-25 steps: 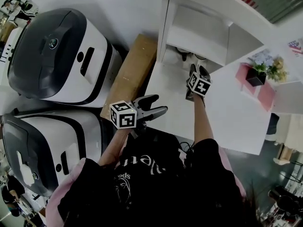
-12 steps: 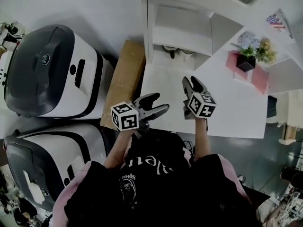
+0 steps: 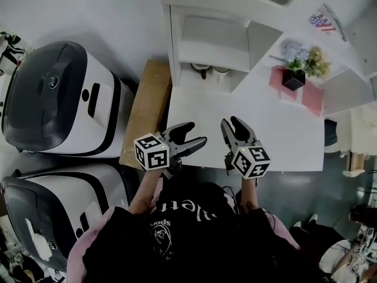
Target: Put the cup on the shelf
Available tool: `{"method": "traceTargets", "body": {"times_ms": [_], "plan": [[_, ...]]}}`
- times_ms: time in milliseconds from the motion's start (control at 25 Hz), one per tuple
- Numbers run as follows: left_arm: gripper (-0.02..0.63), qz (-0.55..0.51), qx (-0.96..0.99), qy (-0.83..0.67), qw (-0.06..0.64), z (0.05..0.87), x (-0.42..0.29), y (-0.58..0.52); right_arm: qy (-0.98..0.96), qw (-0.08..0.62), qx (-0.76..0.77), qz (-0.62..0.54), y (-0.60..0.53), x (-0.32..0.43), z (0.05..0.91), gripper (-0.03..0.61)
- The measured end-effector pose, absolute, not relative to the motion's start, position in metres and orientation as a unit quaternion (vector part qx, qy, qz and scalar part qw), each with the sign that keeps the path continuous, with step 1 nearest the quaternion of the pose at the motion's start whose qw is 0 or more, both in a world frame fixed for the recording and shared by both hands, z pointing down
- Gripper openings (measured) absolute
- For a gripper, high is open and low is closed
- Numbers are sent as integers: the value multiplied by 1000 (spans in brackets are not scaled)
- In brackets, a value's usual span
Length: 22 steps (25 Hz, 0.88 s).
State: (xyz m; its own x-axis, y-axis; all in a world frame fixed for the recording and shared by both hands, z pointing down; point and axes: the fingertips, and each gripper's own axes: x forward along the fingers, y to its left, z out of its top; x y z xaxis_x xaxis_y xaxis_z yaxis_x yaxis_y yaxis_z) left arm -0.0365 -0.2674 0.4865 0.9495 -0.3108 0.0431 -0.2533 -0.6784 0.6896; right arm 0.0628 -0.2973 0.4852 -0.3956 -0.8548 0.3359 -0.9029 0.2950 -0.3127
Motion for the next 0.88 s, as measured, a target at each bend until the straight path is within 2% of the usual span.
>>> {"method": "traceTargets", "body": {"times_ms": [440,880], "plan": [[356,-60,924,-185,331,451,-3,-213,-822,31,520,229,-202,91,469,106],[345,-77,920,-217,318,443,40,-79,-851,25,475,221,-58,122,460,78]]}}
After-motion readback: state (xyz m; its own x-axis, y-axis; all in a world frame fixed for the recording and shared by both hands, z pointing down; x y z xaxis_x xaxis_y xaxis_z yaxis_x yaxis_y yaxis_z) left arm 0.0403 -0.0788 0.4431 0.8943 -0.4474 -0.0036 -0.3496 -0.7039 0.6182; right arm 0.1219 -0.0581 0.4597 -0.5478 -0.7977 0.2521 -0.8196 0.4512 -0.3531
